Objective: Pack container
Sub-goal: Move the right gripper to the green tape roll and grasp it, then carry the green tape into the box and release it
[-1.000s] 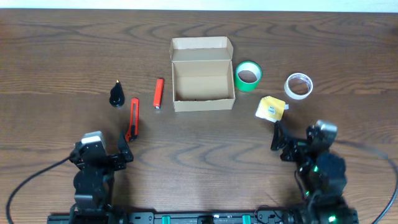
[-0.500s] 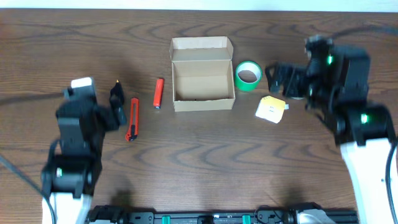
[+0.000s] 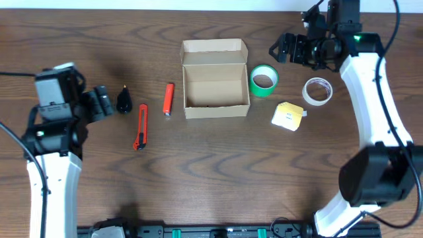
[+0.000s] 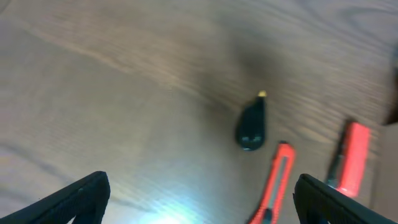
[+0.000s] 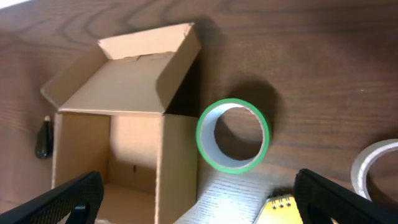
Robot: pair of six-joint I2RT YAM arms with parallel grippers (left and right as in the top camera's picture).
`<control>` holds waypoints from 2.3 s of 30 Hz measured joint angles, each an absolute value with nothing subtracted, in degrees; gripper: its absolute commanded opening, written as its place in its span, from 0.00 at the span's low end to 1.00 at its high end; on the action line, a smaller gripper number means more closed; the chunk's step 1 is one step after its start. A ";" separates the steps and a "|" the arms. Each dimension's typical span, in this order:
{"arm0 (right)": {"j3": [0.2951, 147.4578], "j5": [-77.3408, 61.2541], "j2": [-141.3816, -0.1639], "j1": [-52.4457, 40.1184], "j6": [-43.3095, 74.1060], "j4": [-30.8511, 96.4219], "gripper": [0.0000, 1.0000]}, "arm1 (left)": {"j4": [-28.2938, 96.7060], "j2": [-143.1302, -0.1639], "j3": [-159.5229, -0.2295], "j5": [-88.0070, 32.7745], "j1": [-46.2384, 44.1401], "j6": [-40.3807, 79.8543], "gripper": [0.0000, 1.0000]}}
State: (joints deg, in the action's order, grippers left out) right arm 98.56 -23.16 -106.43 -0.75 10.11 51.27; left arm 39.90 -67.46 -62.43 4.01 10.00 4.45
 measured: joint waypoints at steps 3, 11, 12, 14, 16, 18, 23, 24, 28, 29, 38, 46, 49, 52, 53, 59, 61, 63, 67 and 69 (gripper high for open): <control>100.42 -22.15 -108.03 -0.75 10.68 53.28 0.91 | 40.45 -67.44 -62.43 3.81 12.49 4.45 0.95; 108.31 -16.67 -114.04 -0.82 13.67 61.52 0.89 | 42.22 -67.46 -62.48 3.79 13.41 4.43 0.95; 108.79 -16.14 -114.96 -0.86 13.98 62.08 0.87 | 42.37 -67.46 -62.48 3.77 13.41 4.45 0.95; 109.43 -14.98 -116.86 -0.99 14.48 63.29 0.86 | 42.68 -67.44 -62.48 3.79 13.41 4.43 0.95; 109.91 -13.96 -118.61 -1.21 14.70 64.27 0.86 | 42.87 -67.44 -62.48 3.79 13.41 4.43 0.95; 110.80 -12.80 -120.73 -1.63 14.59 65.84 0.86 | 42.96 -67.46 -62.48 3.79 13.41 4.43 0.95; 114.32 -10.39 -125.56 -2.87 12.75 67.79 0.86 | 43.05 -67.46 -62.48 3.79 13.41 4.43 0.95; 114.78 -9.89 -126.23 -3.20 12.47 68.05 0.86 | 43.07 -67.46 -62.48 3.79 13.41 4.45 0.95; 115.92 -6.11 -128.92 -4.97 11.42 68.36 0.85 | 43.07 -67.46 -62.48 3.79 13.41 4.43 0.95; 116.07 -4.95 -129.62 -5.48 11.18 68.36 0.85 | 43.07 -67.46 -62.48 3.79 13.41 4.43 0.95; 116.29 1.30 -134.47 -6.61 10.00 67.44 0.77 | 43.07 -67.44 -62.48 3.79 13.41 4.45 0.95; 116.31 3.27 -135.70 -6.63 9.98 66.11 0.63 | 43.07 -67.46 -62.48 3.79 13.41 4.43 0.95; 116.31 3.68 -135.74 -6.76 10.04 65.67 0.62 | 43.07 -67.46 -62.48 3.79 13.41 4.43 0.95; 116.31 3.90 -135.94 -7.27 10.09 65.21 0.61 | 43.07 -67.46 -62.48 3.79 13.41 4.43 0.95; 116.31 3.92 -136.22 -7.51 10.11 65.19 0.61 | 43.07 -67.46 -62.48 3.79 13.41 4.43 0.95; 116.33 3.88 -139.24 -8.56 10.20 65.12 0.38 | 43.07 -67.46 -62.48 3.79 13.41 4.45 0.95; 116.64 3.88 -139.35 -8.86 10.37 65.08 0.30 | 43.07 -67.46 -62.48 3.79 13.41 4.45 0.95; 116.68 3.90 -139.37 -8.93 10.39 64.90 0.22 | 43.07 -67.46 -62.48 3.79 13.41 4.45 0.95; 116.68 4.43 -139.46 -8.97 10.35 64.99 0.01 | 43.07 -67.46 -62.50 3.79 13.41 4.43 0.95; 116.95 4.56 -139.46 -8.95 10.66 65.19 0.01 | 43.09 -67.46 -62.50 3.79 13.41 4.43 0.95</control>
